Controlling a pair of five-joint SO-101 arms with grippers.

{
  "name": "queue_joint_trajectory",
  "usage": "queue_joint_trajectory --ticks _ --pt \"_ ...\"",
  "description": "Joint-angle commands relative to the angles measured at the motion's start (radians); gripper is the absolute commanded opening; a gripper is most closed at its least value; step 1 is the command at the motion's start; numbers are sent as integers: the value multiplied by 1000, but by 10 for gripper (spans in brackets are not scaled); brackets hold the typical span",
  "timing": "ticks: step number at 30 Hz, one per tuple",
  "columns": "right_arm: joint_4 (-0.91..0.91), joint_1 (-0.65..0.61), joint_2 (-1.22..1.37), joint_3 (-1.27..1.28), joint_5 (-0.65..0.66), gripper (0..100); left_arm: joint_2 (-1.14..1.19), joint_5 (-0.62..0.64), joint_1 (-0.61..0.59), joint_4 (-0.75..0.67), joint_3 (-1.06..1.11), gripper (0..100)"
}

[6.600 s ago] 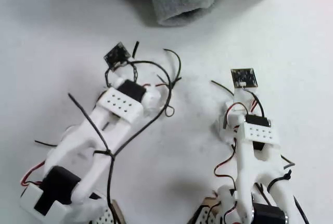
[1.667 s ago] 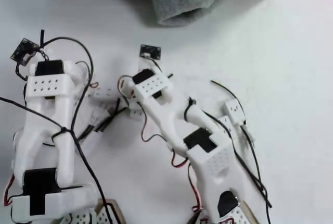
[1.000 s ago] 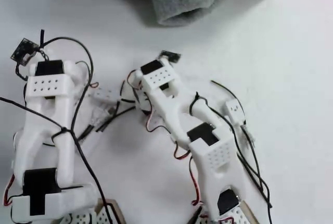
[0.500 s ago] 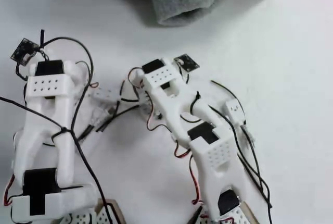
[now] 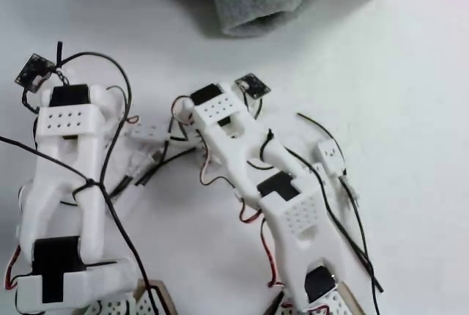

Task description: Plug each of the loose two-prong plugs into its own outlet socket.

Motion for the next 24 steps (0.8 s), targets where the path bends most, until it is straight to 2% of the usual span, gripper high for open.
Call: queue_joint_trajectory --ticks 1,4,9,13,17,19,21,24 --pt "54 8 -140 -18 6 872 -7 -9 -5 -15 -35 23" --pt "79 70 -239 -18 6 917 -7 -11 -5 -15 -37 23" --pt "82 282 -418 -18 8 876 -12 -11 22 -28 -48 22" --pt "90 515 -501 3 8 787 -15 -34 139 -38 -48 22" --pt "90 719 -490 80 8 662 -15 -184 260 -72 -52 22" --pt "90 791 -470 109 9 591 -15 -213 295 -95 -52 22" --pt "93 846 -447 129 69 523 -15 -224 328 -112 -52 22" --pt "94 906 -409 146 311 461 -15 -226 380 -114 -54 22"
